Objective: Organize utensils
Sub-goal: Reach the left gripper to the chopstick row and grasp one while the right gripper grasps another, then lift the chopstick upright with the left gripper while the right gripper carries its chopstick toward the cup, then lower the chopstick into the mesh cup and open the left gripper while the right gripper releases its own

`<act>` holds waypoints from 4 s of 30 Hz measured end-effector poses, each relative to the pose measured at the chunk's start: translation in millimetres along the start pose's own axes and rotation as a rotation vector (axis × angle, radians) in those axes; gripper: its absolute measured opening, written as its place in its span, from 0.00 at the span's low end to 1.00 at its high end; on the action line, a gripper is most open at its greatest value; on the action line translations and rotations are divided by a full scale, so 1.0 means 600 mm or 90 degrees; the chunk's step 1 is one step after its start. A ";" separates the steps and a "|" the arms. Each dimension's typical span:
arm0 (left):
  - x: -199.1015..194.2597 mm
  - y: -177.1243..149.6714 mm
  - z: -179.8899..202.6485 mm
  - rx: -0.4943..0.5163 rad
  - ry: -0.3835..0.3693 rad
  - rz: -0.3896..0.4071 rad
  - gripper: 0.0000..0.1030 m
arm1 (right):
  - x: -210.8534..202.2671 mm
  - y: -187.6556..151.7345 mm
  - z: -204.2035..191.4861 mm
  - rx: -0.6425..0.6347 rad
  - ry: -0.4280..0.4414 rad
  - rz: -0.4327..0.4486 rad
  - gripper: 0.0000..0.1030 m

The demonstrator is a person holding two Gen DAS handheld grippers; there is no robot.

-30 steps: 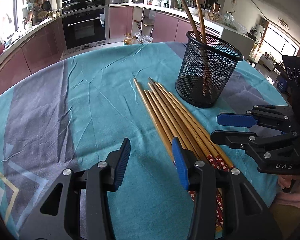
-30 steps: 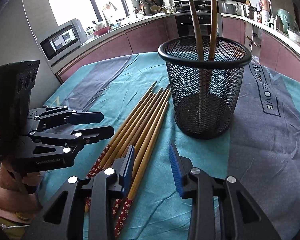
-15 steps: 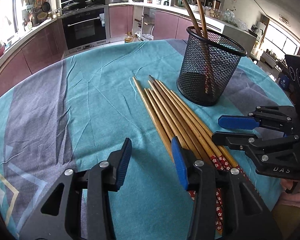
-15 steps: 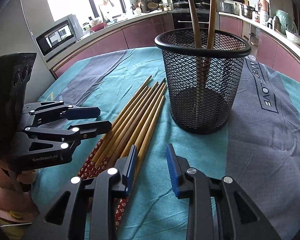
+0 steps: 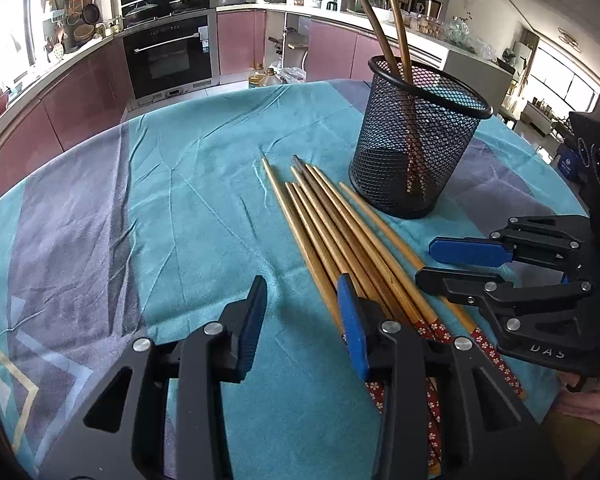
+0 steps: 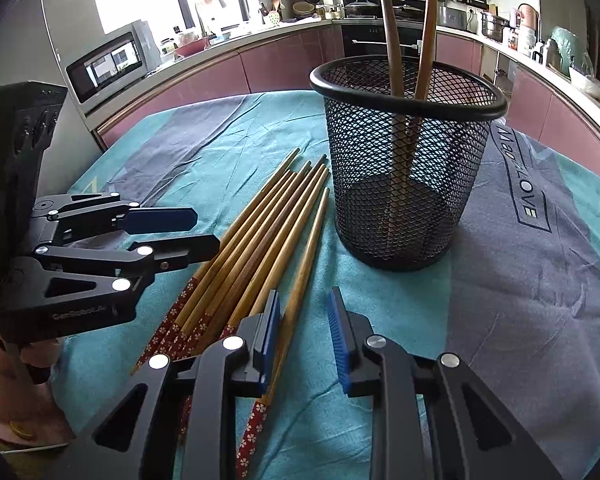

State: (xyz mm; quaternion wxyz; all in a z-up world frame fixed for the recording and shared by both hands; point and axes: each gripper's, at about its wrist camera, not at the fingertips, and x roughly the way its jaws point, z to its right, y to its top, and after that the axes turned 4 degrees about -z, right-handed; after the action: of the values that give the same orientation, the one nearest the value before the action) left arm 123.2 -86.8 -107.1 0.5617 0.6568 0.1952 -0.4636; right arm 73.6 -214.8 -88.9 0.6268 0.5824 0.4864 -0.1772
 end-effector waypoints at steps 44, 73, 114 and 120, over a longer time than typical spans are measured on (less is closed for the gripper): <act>0.007 -0.019 -0.005 -0.016 -0.057 -0.027 0.11 | 0.005 0.008 0.004 0.007 0.048 -0.002 0.07; -0.151 0.032 -0.007 0.001 -0.161 0.107 0.07 | -0.143 0.026 0.029 0.012 0.093 0.157 0.06; -0.227 0.209 0.071 0.027 -0.130 0.241 0.07 | -0.230 0.166 0.099 -0.018 0.008 0.279 0.06; -0.191 0.199 0.086 0.053 -0.138 0.188 0.07 | -0.193 0.161 0.102 -0.023 -0.001 0.214 0.06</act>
State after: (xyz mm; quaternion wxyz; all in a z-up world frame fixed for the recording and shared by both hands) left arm 139.1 -138.7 57.5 0.6140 0.6472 0.0157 -0.4516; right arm 120.6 -284.8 50.0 0.6586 0.6439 0.3845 -0.0617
